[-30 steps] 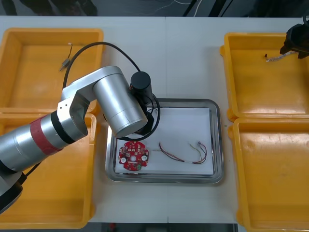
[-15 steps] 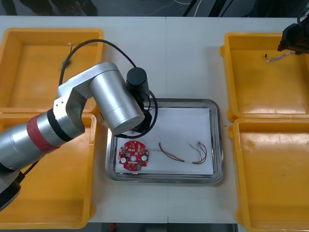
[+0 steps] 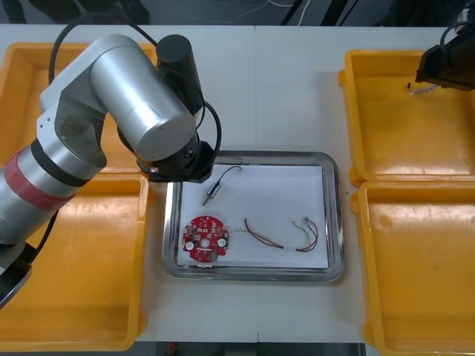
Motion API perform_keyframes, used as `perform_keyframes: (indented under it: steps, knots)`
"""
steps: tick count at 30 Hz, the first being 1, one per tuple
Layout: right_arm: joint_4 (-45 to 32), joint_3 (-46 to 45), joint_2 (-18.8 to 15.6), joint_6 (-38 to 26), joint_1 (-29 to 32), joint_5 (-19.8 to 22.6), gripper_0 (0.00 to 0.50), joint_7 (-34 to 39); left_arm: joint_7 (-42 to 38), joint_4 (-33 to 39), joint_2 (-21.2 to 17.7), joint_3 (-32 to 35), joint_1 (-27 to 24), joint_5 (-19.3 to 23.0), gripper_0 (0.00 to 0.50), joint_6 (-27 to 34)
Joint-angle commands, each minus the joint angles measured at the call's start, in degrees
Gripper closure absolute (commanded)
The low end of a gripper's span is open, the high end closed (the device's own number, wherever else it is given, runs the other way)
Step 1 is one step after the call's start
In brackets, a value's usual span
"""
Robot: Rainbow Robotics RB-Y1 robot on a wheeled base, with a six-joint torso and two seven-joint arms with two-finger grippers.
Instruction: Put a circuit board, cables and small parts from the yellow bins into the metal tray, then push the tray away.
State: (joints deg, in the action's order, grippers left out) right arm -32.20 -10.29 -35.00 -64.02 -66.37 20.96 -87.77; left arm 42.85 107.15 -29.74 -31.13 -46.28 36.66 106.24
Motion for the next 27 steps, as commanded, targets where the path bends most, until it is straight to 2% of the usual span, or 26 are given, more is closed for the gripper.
perform_keyframes:
  steps: [1, 9, 15, 18, 22, 27]
  knots:
    - [-0.14, 0.97, 0.90, 1.45, -3.42, -1.10, 0.000, -2.58, 8.04, 1.92, -1.90, 7.58, -3.12, 2.54, 0.000, 3.76]
    - [8.74, 0.89, 0.99, 6.28, -7.46, -1.80, 0.000, -3.55, 15.33, 1.21, -2.96, 14.25, -4.26, 3.95, 0.000, 3.76]
    - [10.41, 0.89, 1.08, 8.04, -8.17, -2.77, 0.000, -3.72, 21.84, -3.09, -4.36, 19.09, -5.49, 5.62, 0.000, 3.76]
    - [14.19, 0.89, 1.08, 10.76, -9.84, -3.21, 0.000, -4.25, 25.44, -6.34, -4.63, 21.55, -6.37, 5.53, 0.000, 3.76]
    - [18.32, 0.89, 0.99, 13.40, -11.95, -3.82, 0.000, -4.78, 30.28, -10.83, -5.33, 23.66, -7.87, 3.42, 0.000, 3.76]
    - [18.58, 0.45, 1.08, 14.02, -12.21, -4.26, 0.000, -4.95, 36.08, -16.89, -6.82, 24.80, -9.54, 0.70, 0.000, 3.76]
